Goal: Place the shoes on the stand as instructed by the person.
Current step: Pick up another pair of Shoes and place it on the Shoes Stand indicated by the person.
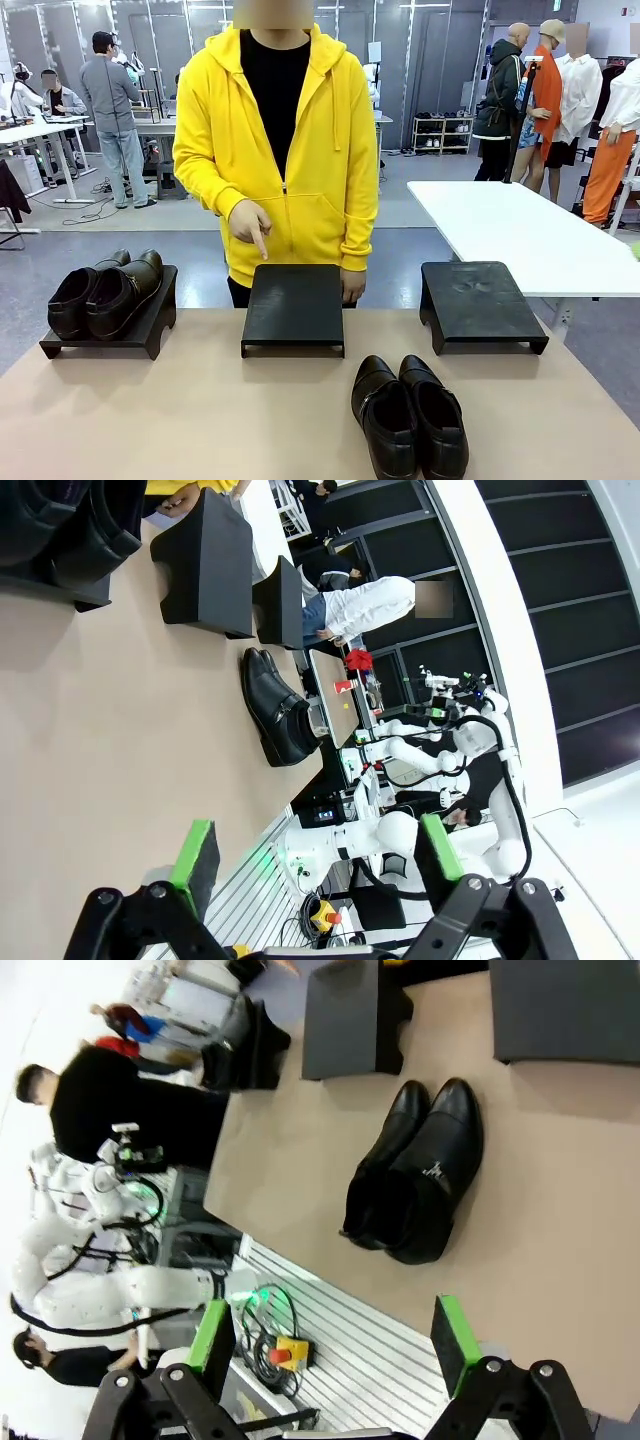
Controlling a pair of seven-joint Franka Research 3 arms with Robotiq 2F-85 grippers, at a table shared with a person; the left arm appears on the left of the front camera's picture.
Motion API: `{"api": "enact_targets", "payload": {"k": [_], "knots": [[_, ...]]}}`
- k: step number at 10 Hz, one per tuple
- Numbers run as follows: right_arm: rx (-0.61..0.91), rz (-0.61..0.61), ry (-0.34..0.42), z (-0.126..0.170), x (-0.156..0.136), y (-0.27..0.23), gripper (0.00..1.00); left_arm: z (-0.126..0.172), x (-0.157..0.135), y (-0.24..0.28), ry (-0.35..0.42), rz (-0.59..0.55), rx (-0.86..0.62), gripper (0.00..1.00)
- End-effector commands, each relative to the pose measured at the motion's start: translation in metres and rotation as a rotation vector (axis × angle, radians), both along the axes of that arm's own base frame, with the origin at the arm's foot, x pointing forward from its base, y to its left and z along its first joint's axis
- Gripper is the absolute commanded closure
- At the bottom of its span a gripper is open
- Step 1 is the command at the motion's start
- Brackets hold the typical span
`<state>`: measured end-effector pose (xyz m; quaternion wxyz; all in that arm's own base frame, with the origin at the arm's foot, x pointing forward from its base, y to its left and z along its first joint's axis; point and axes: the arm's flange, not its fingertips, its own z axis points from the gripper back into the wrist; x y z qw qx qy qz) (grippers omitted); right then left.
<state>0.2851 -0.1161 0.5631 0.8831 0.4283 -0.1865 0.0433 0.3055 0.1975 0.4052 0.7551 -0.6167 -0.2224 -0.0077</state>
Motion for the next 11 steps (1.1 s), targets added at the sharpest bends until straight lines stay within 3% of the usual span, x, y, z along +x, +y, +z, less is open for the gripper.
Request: {"api": "enact_targets", "payload": {"k": [1, 4, 6, 9, 11], "knots": [[-0.140, 0.054, 0.104, 0.020, 0.015, 0.056, 0.00, 0.001, -0.002, -0.001, -0.023, -0.003, -0.015, 0.00], [-0.319, 0.092, 0.113, 0.029, 0.019, 0.147, 0.00, 0.001, -0.002, -0.001, -0.023, -0.003, -0.015, 0.00], [-0.426, 0.027, 0.108, 0.018, 0.020, 0.192, 0.00, 0.001, -0.002, -0.001, -0.023, -0.003, -0.015, 0.00], [-0.598, 0.015, 0.065, -0.026, 0.020, 0.252, 0.00, 0.001, -0.002, -0.001, -0.023, -0.003, -0.015, 0.00], [-0.674, 0.016, 0.076, -0.060, 0.024, 0.282, 0.00, 0.001, -0.002, -0.001, -0.023, -0.003, -0.015, 0.00]]}}
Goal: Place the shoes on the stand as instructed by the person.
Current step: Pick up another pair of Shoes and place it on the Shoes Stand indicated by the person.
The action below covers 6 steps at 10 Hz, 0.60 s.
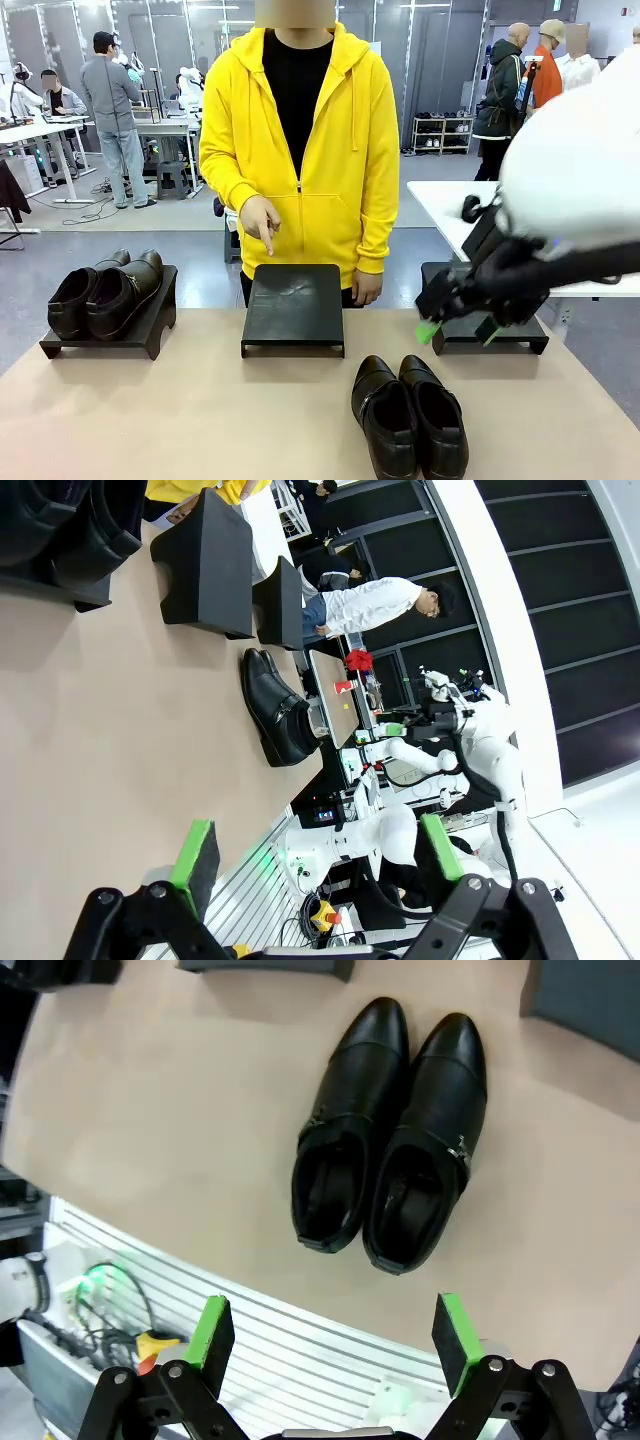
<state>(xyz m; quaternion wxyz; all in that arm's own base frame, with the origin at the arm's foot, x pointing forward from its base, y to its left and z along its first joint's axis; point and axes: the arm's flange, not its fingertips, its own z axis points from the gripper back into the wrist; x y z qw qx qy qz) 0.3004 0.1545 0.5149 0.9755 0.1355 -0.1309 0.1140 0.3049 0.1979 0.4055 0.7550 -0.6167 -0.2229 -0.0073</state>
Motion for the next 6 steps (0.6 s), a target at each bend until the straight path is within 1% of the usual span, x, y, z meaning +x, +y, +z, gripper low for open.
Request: {"api": "enact_targets", "payload": {"k": [1, 4, 6], "knots": [[-0.078, -0.048, 0.020, -0.031, 0.013, 0.022, 0.00, 0.001, -0.002, -0.001, -0.023, -0.004, -0.015, 0.00], [-0.137, -0.028, 0.090, -0.079, 0.021, 0.036, 0.00, 0.001, -0.002, -0.001, -0.023, -0.004, -0.015, 0.00], [-0.160, -0.016, 0.093, -0.107, 0.024, 0.040, 0.00, 0.001, -0.002, -0.001, -0.023, -0.004, -0.015, 0.00]]}}
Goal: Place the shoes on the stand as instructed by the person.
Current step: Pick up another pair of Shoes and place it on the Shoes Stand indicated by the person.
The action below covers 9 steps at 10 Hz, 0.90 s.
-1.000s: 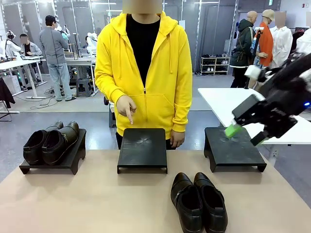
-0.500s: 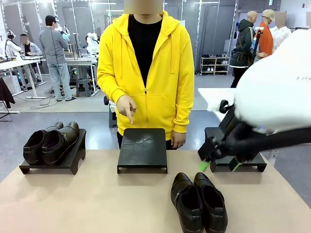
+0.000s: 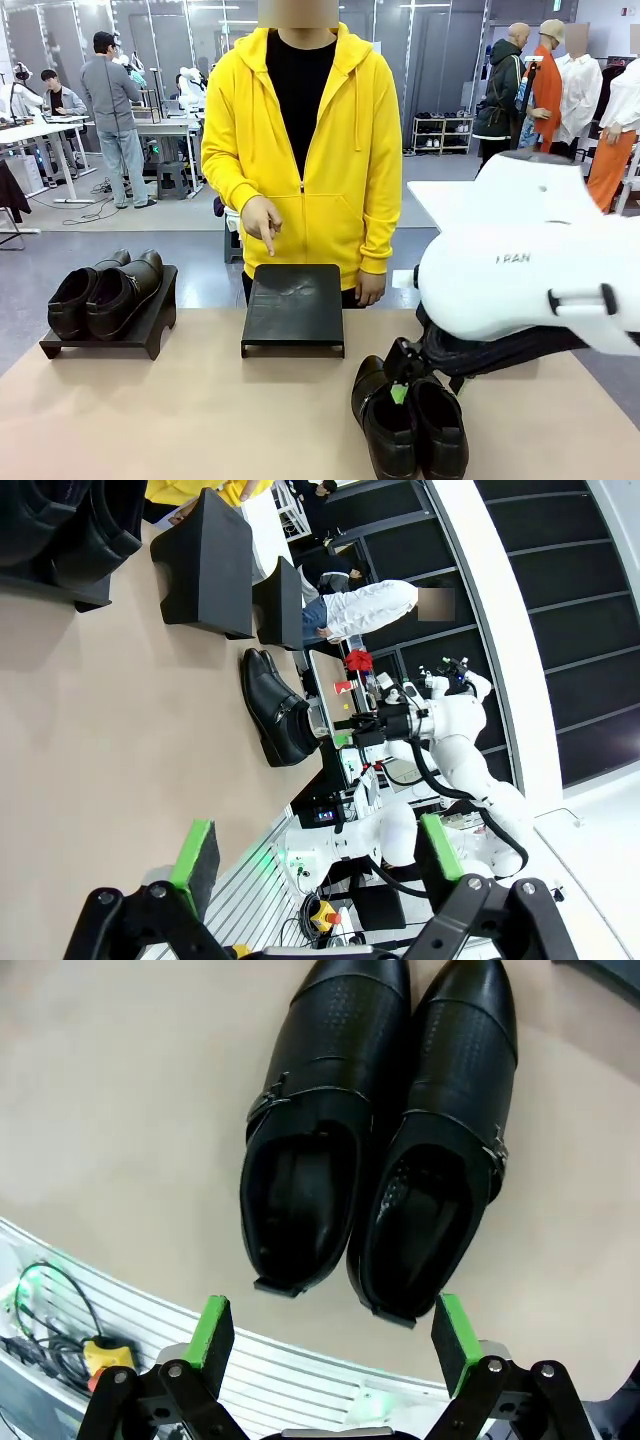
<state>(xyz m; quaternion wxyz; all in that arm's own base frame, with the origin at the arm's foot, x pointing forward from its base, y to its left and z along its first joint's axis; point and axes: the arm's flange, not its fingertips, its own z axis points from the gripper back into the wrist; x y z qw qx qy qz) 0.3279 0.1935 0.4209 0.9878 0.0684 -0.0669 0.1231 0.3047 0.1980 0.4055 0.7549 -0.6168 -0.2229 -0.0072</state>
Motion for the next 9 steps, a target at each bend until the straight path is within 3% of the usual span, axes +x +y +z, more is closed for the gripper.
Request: {"api": "enact_targets", "payload": {"k": [1, 9], "knots": [[-0.045, -0.027, -0.038, -0.024, -0.002, 0.003, 0.00, 0.001, -0.001, -0.001, -0.023, -0.004, -0.014, 0.00], [-0.070, -0.119, -0.022, -0.081, 0.018, 0.011, 0.00, 0.001, -0.001, -0.001, -0.023, -0.004, -0.014, 0.00]]}}
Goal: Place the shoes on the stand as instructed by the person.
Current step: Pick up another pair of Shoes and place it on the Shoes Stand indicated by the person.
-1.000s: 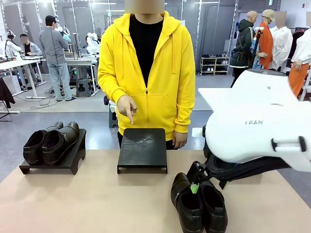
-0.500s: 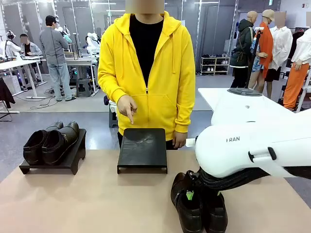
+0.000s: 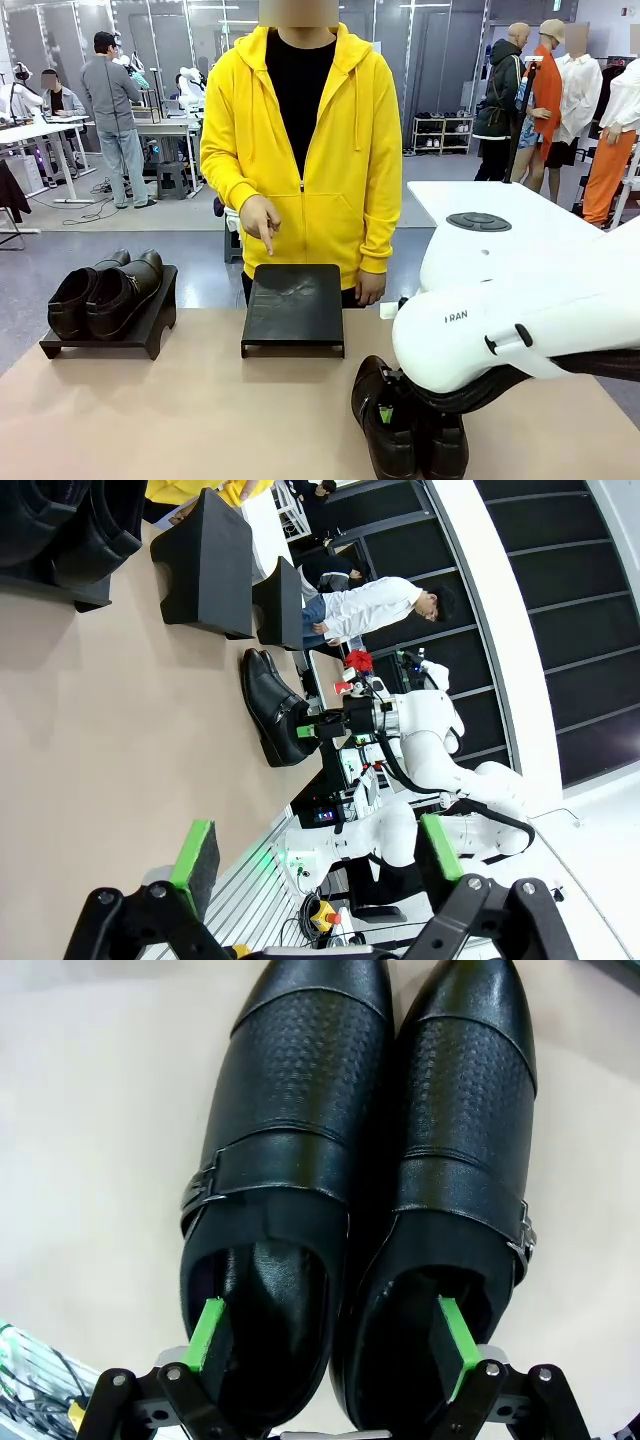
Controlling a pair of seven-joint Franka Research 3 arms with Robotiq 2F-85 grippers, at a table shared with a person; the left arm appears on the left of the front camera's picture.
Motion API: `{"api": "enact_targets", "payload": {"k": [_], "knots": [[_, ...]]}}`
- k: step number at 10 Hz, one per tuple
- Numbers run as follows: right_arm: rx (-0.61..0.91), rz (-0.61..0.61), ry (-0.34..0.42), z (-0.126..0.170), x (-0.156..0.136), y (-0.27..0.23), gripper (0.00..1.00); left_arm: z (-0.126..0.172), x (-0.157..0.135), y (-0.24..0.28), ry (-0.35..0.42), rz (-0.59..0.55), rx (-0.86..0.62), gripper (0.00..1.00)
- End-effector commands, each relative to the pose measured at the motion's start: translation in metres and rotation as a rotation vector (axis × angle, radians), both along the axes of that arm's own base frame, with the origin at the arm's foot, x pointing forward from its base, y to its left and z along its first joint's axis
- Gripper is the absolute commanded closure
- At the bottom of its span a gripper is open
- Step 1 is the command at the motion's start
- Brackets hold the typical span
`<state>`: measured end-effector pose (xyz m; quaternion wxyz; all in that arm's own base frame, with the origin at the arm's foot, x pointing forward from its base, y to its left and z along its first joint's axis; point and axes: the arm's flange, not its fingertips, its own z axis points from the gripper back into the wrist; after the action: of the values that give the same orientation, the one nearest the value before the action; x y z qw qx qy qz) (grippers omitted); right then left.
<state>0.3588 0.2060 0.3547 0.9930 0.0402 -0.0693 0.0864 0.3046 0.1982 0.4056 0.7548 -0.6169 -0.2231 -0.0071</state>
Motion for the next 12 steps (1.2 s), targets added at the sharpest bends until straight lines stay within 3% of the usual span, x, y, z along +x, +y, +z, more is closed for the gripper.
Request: {"api": "enact_targets", "payload": {"k": [1, 4, 9, 12], "knots": [[-0.026, -0.041, -0.005, -0.020, -0.014, 0.000, 0.10, 0.001, -0.001, -0.001, -0.023, -0.005, -0.014, 0.00], [-0.068, -0.033, -0.013, -0.028, -0.015, 0.004, 0.98, 0.001, -0.001, -0.001, -0.023, -0.005, -0.014, 0.00], [-0.074, -0.059, -0.007, -0.029, -0.019, 0.006, 1.00, 0.001, -0.001, -0.001, -0.023, -0.005, -0.014, 0.00], [-0.064, -0.066, -0.022, -0.011, -0.023, 0.007, 1.00, 0.001, -0.001, -0.001, -0.023, -0.005, -0.014, 0.00]]}}
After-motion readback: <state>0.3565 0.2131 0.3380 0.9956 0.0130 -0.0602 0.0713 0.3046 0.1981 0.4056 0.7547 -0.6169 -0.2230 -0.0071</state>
